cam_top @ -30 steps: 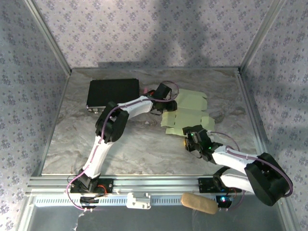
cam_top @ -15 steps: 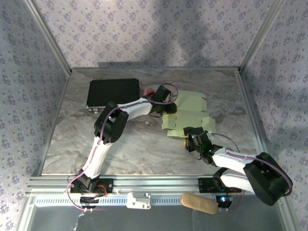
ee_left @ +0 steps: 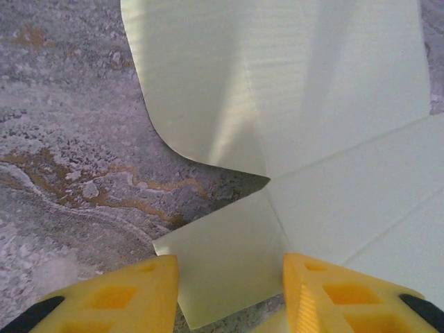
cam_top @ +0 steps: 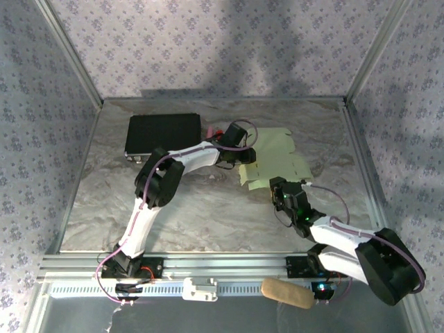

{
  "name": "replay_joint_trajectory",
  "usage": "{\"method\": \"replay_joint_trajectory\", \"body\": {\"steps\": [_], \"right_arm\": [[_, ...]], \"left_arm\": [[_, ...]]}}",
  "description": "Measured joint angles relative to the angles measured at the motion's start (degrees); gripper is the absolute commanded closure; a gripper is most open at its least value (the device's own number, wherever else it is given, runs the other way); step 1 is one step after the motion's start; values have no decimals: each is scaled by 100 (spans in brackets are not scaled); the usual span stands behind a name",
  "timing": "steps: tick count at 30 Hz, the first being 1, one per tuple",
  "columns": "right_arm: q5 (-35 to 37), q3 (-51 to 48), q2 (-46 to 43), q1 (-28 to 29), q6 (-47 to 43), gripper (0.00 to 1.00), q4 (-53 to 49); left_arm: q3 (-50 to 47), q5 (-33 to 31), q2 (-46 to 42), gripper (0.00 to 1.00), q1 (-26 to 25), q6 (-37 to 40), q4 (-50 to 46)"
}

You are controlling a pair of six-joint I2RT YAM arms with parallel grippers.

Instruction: Fold the paper box

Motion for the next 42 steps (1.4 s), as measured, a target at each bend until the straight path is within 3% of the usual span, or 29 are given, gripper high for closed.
{"method": "replay_joint_trajectory", "body": {"steps": [2, 4, 7, 11, 16, 20, 26, 30, 35, 38, 42], "right_arm": [[-20, 13, 11, -81, -83, 91, -20], [-61, 74, 22, -168, -144, 100, -90], [-103, 328, -44, -256, -424, 100, -374], [-103, 999, -651, -267, -881, 100, -1379], [-186, 2208, -1318, -431, -1504, 100, -2732], [-330, 3189, -1394, -492, -1974, 100, -3727], [-509, 4776, -1362, -262, -2409, 100, -5460], [-509, 5943, -1276, 122, -2347, 100, -6537], [-570, 6161, -1158, 411, -1749, 100, -6931], [-616, 6317, -623, 468, -1425, 100, -7204], [-560, 6773, 186, 673, -1014, 100, -7794]], "left_arm": [[-2, 0, -61, 57, -2, 0, -2], [-72, -17, -175, 47, -15, 7, 24], [-339, -282, -575, 36, -133, 133, 7], [-608, -1082, -1534, 30, -573, 431, -258], [-1064, -2197, -3200, 30, -1106, 608, -439], [-1659, -3042, -4413, 31, -1158, 608, -658], [-2114, -3895, -5362, 33, -1641, 623, -1368], [-2124, -3995, -5670, 34, -1794, 560, -1836], [-2245, -3847, -6085, 40, -1790, 450, -2111], [-2367, -3683, -6304, 48, -1790, 422, -2149], [-2452, -3451, -6448, 50, -1790, 450, -2260]]}}
